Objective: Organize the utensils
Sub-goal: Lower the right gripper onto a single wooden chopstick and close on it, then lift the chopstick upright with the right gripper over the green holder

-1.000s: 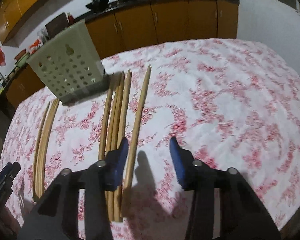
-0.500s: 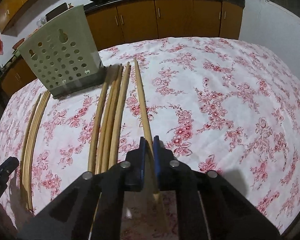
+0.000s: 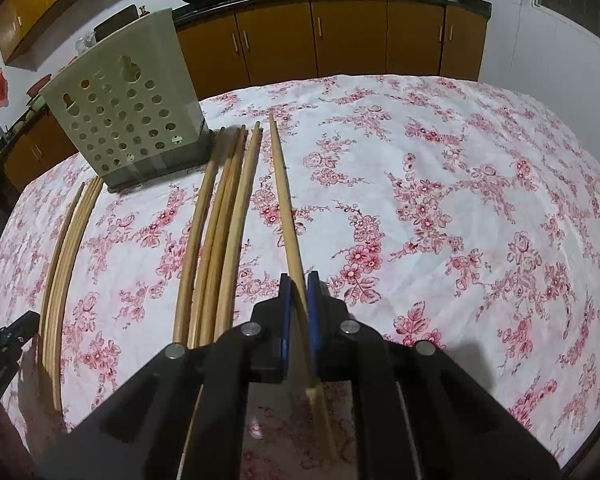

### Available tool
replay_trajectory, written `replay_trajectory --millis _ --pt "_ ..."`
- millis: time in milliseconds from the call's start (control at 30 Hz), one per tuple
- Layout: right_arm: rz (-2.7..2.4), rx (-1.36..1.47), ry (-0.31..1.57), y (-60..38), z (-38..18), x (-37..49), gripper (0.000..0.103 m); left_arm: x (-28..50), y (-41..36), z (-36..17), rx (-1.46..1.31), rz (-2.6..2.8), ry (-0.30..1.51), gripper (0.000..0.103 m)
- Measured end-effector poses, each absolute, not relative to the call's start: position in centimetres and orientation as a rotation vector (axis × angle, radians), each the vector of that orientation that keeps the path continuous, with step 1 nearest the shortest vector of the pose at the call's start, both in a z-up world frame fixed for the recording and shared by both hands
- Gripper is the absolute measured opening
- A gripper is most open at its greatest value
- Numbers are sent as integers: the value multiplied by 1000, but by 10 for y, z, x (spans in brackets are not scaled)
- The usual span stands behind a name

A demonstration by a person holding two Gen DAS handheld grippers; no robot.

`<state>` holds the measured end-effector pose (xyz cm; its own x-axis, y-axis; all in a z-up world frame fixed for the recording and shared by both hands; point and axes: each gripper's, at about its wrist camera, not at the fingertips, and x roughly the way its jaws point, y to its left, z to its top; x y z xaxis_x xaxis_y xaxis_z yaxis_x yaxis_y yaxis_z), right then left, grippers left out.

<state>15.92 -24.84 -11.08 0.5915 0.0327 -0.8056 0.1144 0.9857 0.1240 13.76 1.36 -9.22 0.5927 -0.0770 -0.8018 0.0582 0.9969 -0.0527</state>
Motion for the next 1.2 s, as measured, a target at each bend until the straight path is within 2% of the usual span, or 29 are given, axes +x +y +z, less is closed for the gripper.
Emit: replay_trajectory --millis 333,633,1200 --pt "-44 175 938 -250 -111 160 11 133 17 -85 -142 -139 927 8" --pt "-47 141 934 -243 -111 160 12 139 8 -90 -71 -119 946 9" --pt "-132 109 883 -273 -115 202 9 199 30 -102 2 -23 896 8"
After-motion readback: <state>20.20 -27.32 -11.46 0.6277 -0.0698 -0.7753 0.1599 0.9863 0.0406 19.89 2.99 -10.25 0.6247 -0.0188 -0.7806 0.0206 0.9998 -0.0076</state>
